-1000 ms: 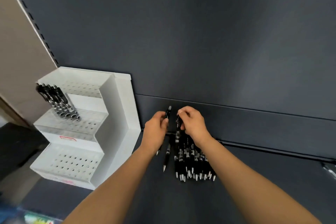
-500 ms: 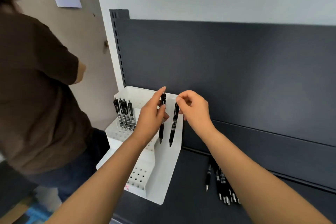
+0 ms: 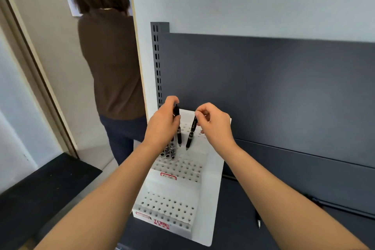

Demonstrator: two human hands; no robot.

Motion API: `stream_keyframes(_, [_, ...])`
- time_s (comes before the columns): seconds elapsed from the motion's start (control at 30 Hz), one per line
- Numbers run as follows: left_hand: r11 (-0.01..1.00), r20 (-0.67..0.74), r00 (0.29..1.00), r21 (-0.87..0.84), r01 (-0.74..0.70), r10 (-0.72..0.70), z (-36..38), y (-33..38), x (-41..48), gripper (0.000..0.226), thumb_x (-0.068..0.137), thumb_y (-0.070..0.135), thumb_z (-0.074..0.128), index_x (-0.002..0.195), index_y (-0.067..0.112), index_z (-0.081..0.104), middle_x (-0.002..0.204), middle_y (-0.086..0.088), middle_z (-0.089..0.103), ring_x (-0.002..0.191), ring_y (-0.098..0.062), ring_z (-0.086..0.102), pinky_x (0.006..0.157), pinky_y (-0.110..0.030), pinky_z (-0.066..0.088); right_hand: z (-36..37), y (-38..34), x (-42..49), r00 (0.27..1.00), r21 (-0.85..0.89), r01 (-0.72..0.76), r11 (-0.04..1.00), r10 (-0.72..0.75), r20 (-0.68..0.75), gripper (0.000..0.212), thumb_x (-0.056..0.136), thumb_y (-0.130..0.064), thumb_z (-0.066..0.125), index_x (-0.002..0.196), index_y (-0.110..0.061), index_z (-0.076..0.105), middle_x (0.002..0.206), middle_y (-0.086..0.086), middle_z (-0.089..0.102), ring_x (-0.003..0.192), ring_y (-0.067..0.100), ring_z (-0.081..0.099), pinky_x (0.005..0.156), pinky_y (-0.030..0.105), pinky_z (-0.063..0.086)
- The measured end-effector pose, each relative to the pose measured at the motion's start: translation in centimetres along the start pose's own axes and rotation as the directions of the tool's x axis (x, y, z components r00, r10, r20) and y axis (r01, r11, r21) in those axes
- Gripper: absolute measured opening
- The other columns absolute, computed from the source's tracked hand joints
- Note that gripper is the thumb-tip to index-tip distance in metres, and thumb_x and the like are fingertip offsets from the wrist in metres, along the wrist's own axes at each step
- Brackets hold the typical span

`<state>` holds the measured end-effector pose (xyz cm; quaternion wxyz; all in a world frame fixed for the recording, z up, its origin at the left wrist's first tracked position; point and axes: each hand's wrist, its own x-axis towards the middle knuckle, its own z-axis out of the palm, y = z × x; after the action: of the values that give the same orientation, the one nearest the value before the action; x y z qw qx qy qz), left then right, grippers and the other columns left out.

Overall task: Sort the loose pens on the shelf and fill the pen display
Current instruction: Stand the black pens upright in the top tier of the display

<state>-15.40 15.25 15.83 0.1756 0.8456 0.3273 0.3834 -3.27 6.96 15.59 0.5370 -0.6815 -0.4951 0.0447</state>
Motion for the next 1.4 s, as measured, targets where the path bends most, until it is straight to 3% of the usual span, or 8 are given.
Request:
stream_keyframes(0.13, [0.999, 0.036, 0.999, 0.043, -0.014, 0.012, 0.5, -1.2, 0.8, 0.034, 0.091, 0.011, 0.054, 0.120, 0.019, 0.039, 0.090, -0.001, 0.057, 0.076, -0.025, 0.057, 0.066, -0.036, 0.045, 0.8, 0.0, 0.6, 1.000, -0.014, -0.021, 1.000, 0.021, -0.018, 0.009, 0.091, -0.017, 0.054, 0.085, -0.019, 0.061, 0.076, -0.004, 0.064, 0.077, 0.020, 0.063, 0.072, 0.046, 0.054])
stream_keyframes(0.4, [0.934, 0.099, 0.992, 0.340, -0.111, 0.082, 2.0, -3.7, 0.3, 0.032, 0.091, 0.028, 0.054, 0.122, 0.026, 0.048, 0.101, 0.007, 0.066, 0.110, -0.019, 0.049, 0.092, -0.032, 0.024, 2.2, 0.1, 1.5, 1.000, -0.133, 0.002, 0.991, 0.001, 0.019, 0.009, 0.091, -0.020, 0.055, 0.085, -0.018, 0.062, 0.070, -0.006, 0.061, 0.070, 0.018, 0.060, 0.070, 0.045, 0.054])
stream_keyframes(0.53, [0.940, 0.100, 0.991, 0.320, -0.119, 0.091, 1.9, -4.3, 0.6, 0.030, 0.098, 0.033, 0.042, 0.125, 0.028, 0.055, 0.114, 0.008, 0.065, 0.117, -0.017, 0.046, 0.094, -0.031, 0.020, 3.0, 0.7, 1.3, 0.995, -0.284, 0.016, 0.959, 0.014, 0.102, 0.011, 0.092, -0.026, 0.055, 0.099, -0.022, 0.061, 0.078, -0.012, 0.063, 0.076, 0.013, 0.059, 0.073, 0.037, 0.052])
stream_keyframes(0.7, [0.973, 0.088, 0.995, 0.220, -0.069, 0.051, 1.7, -5.1, 1.2, 0.021, 0.096, 0.030, 0.048, 0.111, 0.025, 0.060, 0.102, 0.006, 0.069, 0.111, -0.017, 0.051, 0.095, -0.034, 0.023, 3.7, 1.1, 1.1, 0.989, -0.569, 0.122, 0.813, -0.050, 0.141, 0.015, 0.093, -0.037, 0.052, 0.099, -0.028, 0.063, 0.091, -0.012, 0.068, 0.093, 0.013, 0.053, 0.067, 0.028, 0.038])
stream_keyframes(0.9, [0.981, 0.123, 0.992, 0.190, -0.040, 0.017, 1.5, -4.7, 1.5, 0.018, 0.095, 0.031, 0.049, 0.107, 0.030, 0.062, 0.102, 0.012, 0.069, 0.111, -0.012, 0.049, 0.093, -0.031, 0.020, 3.6, 1.1, 1.5, 0.974, -0.575, 0.189, 0.796, -0.078, 0.213, 0.017, 0.093, -0.037, 0.053, 0.096, -0.026, 0.066, 0.089, -0.010, 0.068, 0.094, 0.016, 0.053, 0.085, 0.034, 0.036])
stream_keyframes(1.17, [0.974, 0.116, 0.993, 0.223, -0.034, 0.008, 1.5, -4.6, 1.0, 0.018, 0.097, 0.028, 0.044, 0.099, 0.028, 0.062, 0.089, 0.007, 0.066, 0.105, -0.015, 0.051, 0.093, -0.036, 0.023, 3.3, 1.6, 1.2, 0.965, -0.547, 0.178, 0.818, -0.038, 0.258, 0.016, 0.094, -0.036, 0.051, 0.105, -0.027, 0.059, 0.097, -0.011, 0.066, 0.102, 0.016, 0.050, 0.090, 0.036, 0.032])
stream_keyframes(1.27, [0.960, 0.142, 0.990, 0.275, -0.042, 0.003, 1.3, -4.4, 0.8, 0.021, 0.098, 0.032, 0.042, 0.101, 0.030, 0.062, 0.104, 0.011, 0.065, 0.113, -0.015, 0.046, 0.097, -0.040, 0.024, 2.6, 1.6, 1.0, 0.975, -0.503, 0.157, 0.850, -0.050, 0.218, 0.027, 0.095, -0.038, 0.049, 0.118, -0.027, 0.056, 0.108, -0.010, 0.065, 0.108, 0.016, 0.050, 0.093, 0.037, 0.035])
stream_keyframes(1.4, [0.972, 0.075, 0.997, 0.230, -0.050, 0.033, 1.3, -3.4, 0.7, 0.023, 0.098, 0.032, 0.041, 0.109, 0.031, 0.062, 0.117, 0.013, 0.061, 0.119, -0.015, 0.043, 0.099, -0.039, 0.022, 0.6, 2.2, 0.7, 0.994, -0.456, 0.100, 0.884, -0.067, 0.088, 0.024, 0.097, -0.032, 0.045, 0.115, -0.023, 0.060, 0.107, -0.007, 0.064, 0.105, 0.016, 0.051, 0.090, 0.036, 0.040])
